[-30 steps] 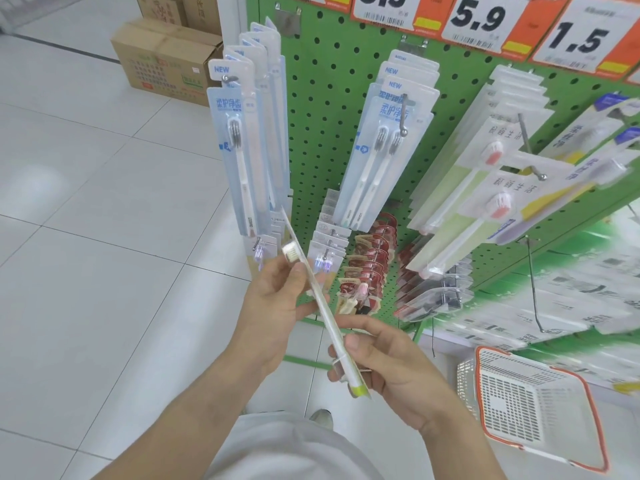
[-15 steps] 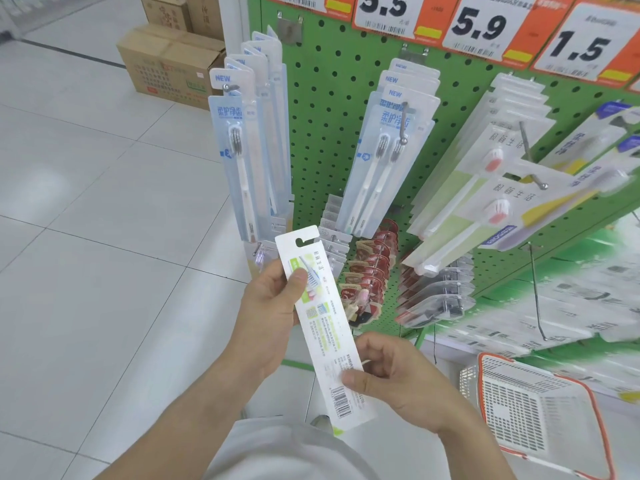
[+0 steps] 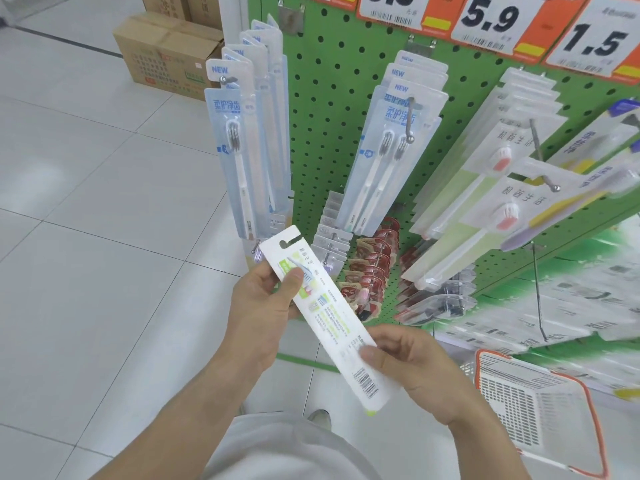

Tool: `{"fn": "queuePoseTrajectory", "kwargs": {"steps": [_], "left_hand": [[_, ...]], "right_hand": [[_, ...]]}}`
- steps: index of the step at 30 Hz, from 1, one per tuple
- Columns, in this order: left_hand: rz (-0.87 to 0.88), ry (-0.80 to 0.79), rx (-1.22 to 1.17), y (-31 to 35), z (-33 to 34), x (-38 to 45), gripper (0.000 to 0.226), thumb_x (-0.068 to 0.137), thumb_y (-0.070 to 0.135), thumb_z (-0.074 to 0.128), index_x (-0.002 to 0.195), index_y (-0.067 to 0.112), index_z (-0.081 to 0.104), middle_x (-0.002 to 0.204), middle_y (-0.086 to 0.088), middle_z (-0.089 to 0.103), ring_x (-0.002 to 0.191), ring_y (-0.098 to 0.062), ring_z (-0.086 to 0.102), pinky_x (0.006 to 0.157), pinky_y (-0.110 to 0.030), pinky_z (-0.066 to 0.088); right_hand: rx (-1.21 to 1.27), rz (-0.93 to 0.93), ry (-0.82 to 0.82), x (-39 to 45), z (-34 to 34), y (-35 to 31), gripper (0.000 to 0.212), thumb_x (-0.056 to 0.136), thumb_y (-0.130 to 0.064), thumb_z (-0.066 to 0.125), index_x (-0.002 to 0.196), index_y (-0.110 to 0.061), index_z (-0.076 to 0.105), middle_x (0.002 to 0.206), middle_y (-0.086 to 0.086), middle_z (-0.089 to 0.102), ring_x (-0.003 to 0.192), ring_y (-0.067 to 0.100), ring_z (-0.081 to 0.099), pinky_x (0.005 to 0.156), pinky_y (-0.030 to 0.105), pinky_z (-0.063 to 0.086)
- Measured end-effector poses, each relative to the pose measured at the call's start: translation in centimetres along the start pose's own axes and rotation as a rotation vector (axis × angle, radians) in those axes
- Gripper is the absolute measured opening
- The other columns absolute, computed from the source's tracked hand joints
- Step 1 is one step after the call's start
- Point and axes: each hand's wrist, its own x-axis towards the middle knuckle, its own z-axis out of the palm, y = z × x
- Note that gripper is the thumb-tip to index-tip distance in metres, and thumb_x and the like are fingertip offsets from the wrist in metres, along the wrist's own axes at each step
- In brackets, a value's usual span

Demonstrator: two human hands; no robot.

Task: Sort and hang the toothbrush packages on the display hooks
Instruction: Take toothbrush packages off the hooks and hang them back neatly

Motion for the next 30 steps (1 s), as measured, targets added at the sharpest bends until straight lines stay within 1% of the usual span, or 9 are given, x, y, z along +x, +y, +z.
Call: {"fn": "queuePoseTrajectory", "kwargs": {"steps": [5,9,12,16,18,23,25,28,30], "left_hand": [[-0.03,0.055,-0.037,0.0,-0.2,0.2,0.014,0.092,-0.002,0.066,0.105,-0.001,0.068,0.104,-0.013,0.077,0.082,-0.025,0.077,0.062,-0.028,0.061],[-0.031,0.062,-0.038,0.1,-0.3,0.3,0.02,0.089,-0.002,0.07,0.108,0.0,0.069,0.106,-0.014,0.076,0.086,-0.026,0.077,0.066,-0.026,0.061],[-0.055,0.055,-0.082,0.1,-0.3,0.5,0.019,0.089,-0.002,0.069,0.108,0.001,0.069,0.108,-0.015,0.076,0.089,-0.027,0.077,0.067,-0.027,0.061],[-0.079,0.046,-0.114,-0.1,-0.2,0.7,0.02,0.089,-0.002,0.068,0.108,0.002,0.069,0.108,-0.016,0.076,0.091,-0.028,0.076,0.068,-0.027,0.061],[-0.101,0.038,-0.128,-0.2,-0.2,0.9,0.02,0.089,-0.002,0.067,0.108,0.002,0.069,0.106,-0.015,0.076,0.092,-0.028,0.076,0.07,-0.029,0.062],[-0.148,0.037,-0.109,-0.3,0.2,1.0,0.02,0.088,0.0,0.07,0.108,0.001,0.069,0.103,-0.015,0.077,0.094,-0.03,0.076,0.075,-0.033,0.063],[-0.156,0.057,-0.081,-0.3,0.5,1.1,0.015,0.086,0.002,0.072,0.101,0.002,0.07,0.1,-0.015,0.077,0.091,-0.031,0.076,0.073,-0.035,0.064],[-0.151,0.074,-0.063,-0.2,1.0,0.9,0.011,0.084,0.005,0.075,0.094,0.005,0.072,0.095,-0.014,0.078,0.085,-0.029,0.077,0.069,-0.037,0.064],[-0.147,0.07,-0.056,-0.1,1.4,0.7,0.012,0.083,0.004,0.075,0.095,0.005,0.072,0.095,-0.014,0.078,0.083,-0.029,0.077,0.062,-0.033,0.062]], "right_hand": [[0.077,-0.038,0.251,0.1,-1.5,-0.9,0.024,0.082,-0.026,0.074,0.102,-0.016,0.079,0.102,0.01,0.078,0.081,0.022,0.07,0.071,0.034,0.05],[0.244,-0.054,0.318,-0.2,-2.9,-0.8,0.059,0.058,-0.056,0.09,0.103,-0.019,0.08,0.104,0.013,0.077,0.081,0.019,0.071,0.07,0.026,0.057],[0.387,-0.049,0.341,-0.4,-3.6,-0.4,0.035,0.084,-0.03,0.066,0.108,-0.006,0.076,0.108,0.02,0.075,0.083,0.023,0.069,0.073,0.032,0.056],[0.382,-0.057,0.308,-0.6,-3.7,-0.3,0.036,0.089,-0.019,0.057,0.116,-0.001,0.07,0.113,0.023,0.073,0.089,0.025,0.068,0.074,0.03,0.059],[0.395,-0.077,0.307,-0.7,-3.9,-0.4,0.035,0.087,-0.026,0.064,0.113,-0.003,0.073,0.114,0.023,0.072,0.092,0.026,0.069,0.076,0.03,0.059],[0.279,-0.124,0.296,-0.9,-4.4,0.1,0.077,0.05,-0.056,0.095,0.112,-0.012,0.076,0.11,0.02,0.074,0.092,0.027,0.073,0.078,0.031,0.06],[0.231,-0.134,0.293,-1.2,-4.3,0.0,0.066,0.056,-0.05,0.094,0.109,-0.014,0.077,0.108,0.02,0.075,0.089,0.027,0.073,0.076,0.03,0.06],[0.209,-0.18,0.283,-1.6,-4.2,-0.1,0.031,0.072,-0.012,0.084,0.103,-0.013,0.078,0.109,0.017,0.075,0.095,0.026,0.071,0.076,0.026,0.057],[0.013,-0.188,0.311,-1.6,-4.1,0.0,0.034,0.075,-0.007,0.083,0.104,-0.024,0.078,0.111,0.004,0.076,0.1,0.022,0.071,0.08,0.028,0.056]]}}
